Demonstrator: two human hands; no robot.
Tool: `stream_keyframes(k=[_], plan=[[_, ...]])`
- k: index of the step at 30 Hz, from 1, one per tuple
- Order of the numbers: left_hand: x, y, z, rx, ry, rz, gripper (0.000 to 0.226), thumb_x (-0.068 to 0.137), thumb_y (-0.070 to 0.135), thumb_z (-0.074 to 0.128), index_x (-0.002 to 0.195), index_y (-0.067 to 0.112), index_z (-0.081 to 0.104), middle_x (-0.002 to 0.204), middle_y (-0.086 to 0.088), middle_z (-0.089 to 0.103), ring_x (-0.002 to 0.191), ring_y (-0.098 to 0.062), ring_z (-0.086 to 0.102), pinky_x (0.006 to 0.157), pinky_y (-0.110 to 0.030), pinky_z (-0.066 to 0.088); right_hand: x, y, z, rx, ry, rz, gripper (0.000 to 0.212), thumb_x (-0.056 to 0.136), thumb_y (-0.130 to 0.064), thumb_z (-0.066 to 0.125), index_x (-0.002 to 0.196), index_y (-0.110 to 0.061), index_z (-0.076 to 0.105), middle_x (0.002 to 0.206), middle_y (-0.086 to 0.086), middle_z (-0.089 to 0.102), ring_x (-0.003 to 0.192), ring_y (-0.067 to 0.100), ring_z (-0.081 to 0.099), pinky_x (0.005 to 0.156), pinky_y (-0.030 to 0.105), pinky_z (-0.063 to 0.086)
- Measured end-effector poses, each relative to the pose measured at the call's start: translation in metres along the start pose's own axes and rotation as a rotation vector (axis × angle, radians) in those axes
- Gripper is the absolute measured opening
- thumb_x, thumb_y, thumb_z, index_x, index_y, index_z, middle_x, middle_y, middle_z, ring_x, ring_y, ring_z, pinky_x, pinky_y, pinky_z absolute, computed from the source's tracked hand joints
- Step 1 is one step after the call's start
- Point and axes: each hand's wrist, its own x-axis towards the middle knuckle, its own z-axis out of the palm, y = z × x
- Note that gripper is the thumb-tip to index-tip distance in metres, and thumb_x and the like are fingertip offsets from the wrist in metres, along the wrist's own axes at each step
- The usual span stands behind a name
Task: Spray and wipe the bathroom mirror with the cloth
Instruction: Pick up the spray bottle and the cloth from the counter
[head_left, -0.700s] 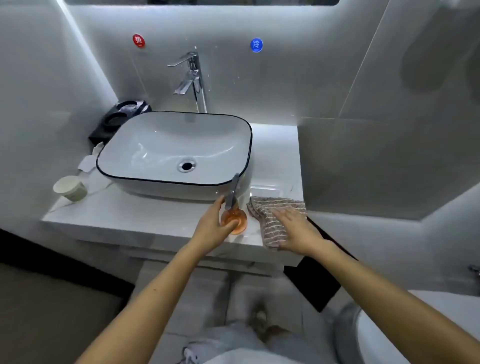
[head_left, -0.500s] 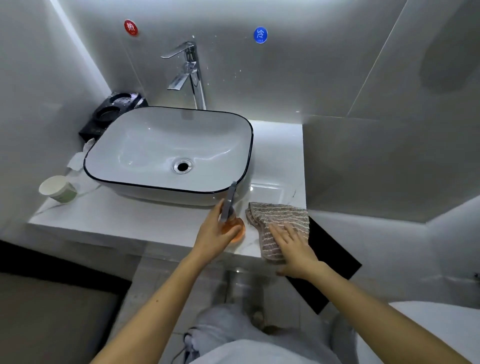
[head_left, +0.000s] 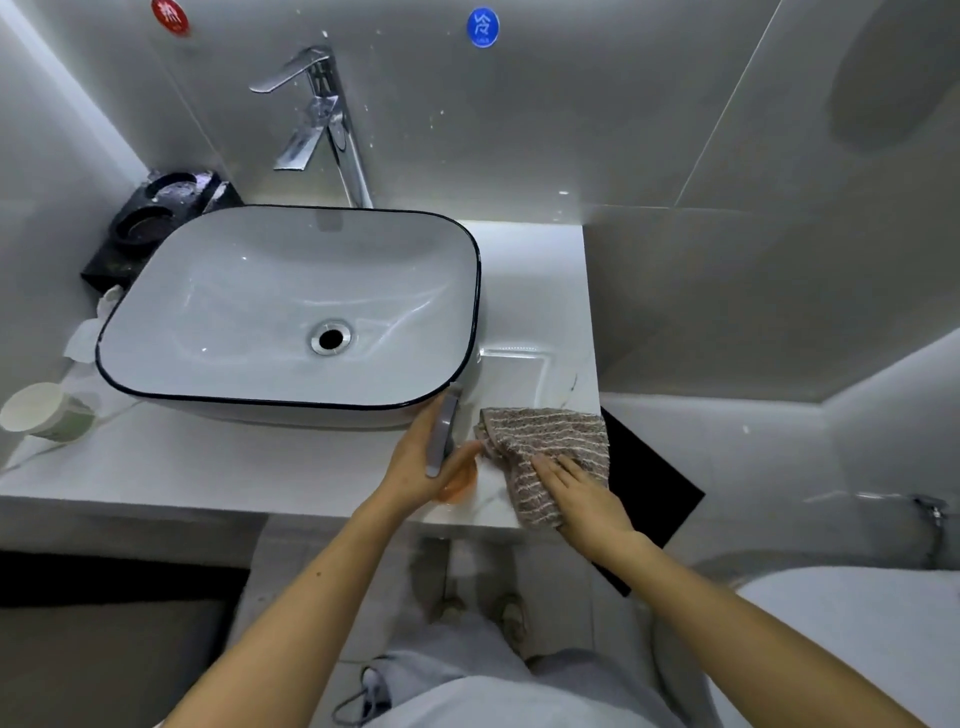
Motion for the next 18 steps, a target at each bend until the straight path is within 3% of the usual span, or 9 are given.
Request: stream_keyframes(k=[5, 8, 12, 18], plan=[[0.007, 0.013, 0.007, -0.002, 0.099, 0.054, 0.054, 0.077, 0.042, 0.060, 0.123, 0.019, 0.047, 0.113, 0.006, 0.051, 0.103, -0.015, 0.052, 0.080, -0.021, 0.038, 0.002, -0.003, -0.002, 0.004, 0.050, -0.006, 0.073, 0.087, 0.002, 0.043, 0.146, -0.014, 0.004, 0.155, 0.001, 0.012, 0.143, 0.019, 0.009, 0.107, 0.031, 0.028], [0.007, 0.018, 0.012, 0.020, 0.118, 0.074, 0.043, 0.082, 0.037, 0.062, 0.117, 0.015, 0.051, 0.106, 0.006, 0.052, 0.094, -0.013, 0.052, 0.076, -0.023, 0.042, 0.006, -0.004, -0.007, 0.004, 0.049, 0.001, 0.070, 0.086, 0.007, 0.040, 0.146, -0.013, 0.011, 0.153, 0.004, 0.022, 0.141, 0.022, 0.018, 0.104, 0.034, 0.033], [0.008, 0.030, 0.009, 0.007, 0.137, 0.110, 0.039, 0.081, 0.041, 0.058, 0.111, 0.017, 0.051, 0.098, 0.009, 0.056, 0.081, -0.004, 0.055, 0.068, -0.006, 0.038, 0.013, 0.003, -0.022, 0.004, 0.119, -0.025, 0.063, 0.081, 0.006, 0.042, 0.139, -0.014, 0.031, 0.133, 0.012, 0.049, 0.121, 0.029, 0.047, 0.087, 0.036, 0.042], [0.026, 0.077, -0.014, -0.004, 0.256, 0.294, 0.043, 0.079, 0.045, 0.050, 0.103, 0.010, 0.054, 0.088, 0.001, 0.058, 0.061, -0.003, 0.052, 0.061, -0.007, 0.037, 0.023, 0.014, -0.091, 0.066, 0.248, -0.109, 0.043, 0.081, -0.005, 0.051, 0.123, -0.013, 0.053, 0.123, 0.009, 0.059, 0.111, 0.031, 0.055, 0.089, 0.040, 0.046]])
